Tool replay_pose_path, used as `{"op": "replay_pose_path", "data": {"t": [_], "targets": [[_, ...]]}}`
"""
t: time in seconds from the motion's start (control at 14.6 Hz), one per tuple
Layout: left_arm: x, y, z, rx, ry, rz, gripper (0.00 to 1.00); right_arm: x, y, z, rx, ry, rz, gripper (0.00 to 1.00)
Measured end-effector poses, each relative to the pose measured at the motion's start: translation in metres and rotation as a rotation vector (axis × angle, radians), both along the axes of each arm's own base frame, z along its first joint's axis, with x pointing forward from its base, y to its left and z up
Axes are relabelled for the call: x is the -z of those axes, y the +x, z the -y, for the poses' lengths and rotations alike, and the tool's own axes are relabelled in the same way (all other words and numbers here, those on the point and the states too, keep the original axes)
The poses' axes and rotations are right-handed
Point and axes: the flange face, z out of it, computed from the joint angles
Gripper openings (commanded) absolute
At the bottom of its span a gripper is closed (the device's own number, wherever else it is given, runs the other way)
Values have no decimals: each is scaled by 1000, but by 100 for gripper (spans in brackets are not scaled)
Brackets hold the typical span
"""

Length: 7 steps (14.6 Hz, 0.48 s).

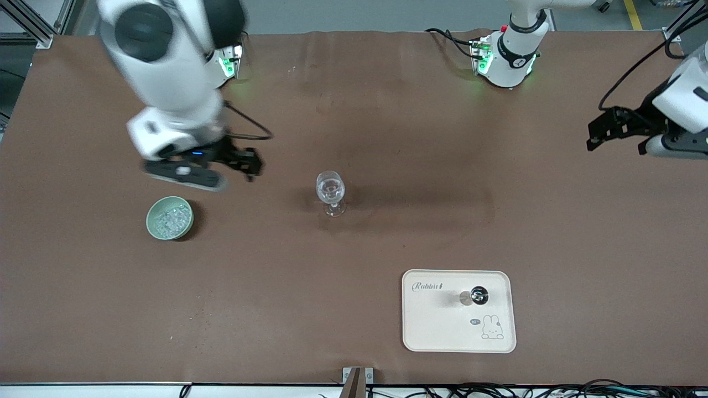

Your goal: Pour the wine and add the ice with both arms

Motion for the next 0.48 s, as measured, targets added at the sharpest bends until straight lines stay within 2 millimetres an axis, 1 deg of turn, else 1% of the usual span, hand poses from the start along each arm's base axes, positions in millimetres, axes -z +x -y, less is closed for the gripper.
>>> {"op": "replay_pose_path", "data": {"t": [0.14,0.27,0.34,0.41,0.48], "targets": [[-3,-17,12,3,0,0,100,-25,9,83,-33,-6,7,100],[-5,-29,32,-1,4,1,100,-37,12,165,-48,-15,-11,100],[-5,-33,39,-4,6,1,100,-39,12,198,-51,-17,-24,100],[-6,-35,42,-9,8,2,100,-40,11,227,-49,-19,-32,100],[-6,-35,42,-11,11,4,100,-40,10,250,-34,-22,-37,100]]}}
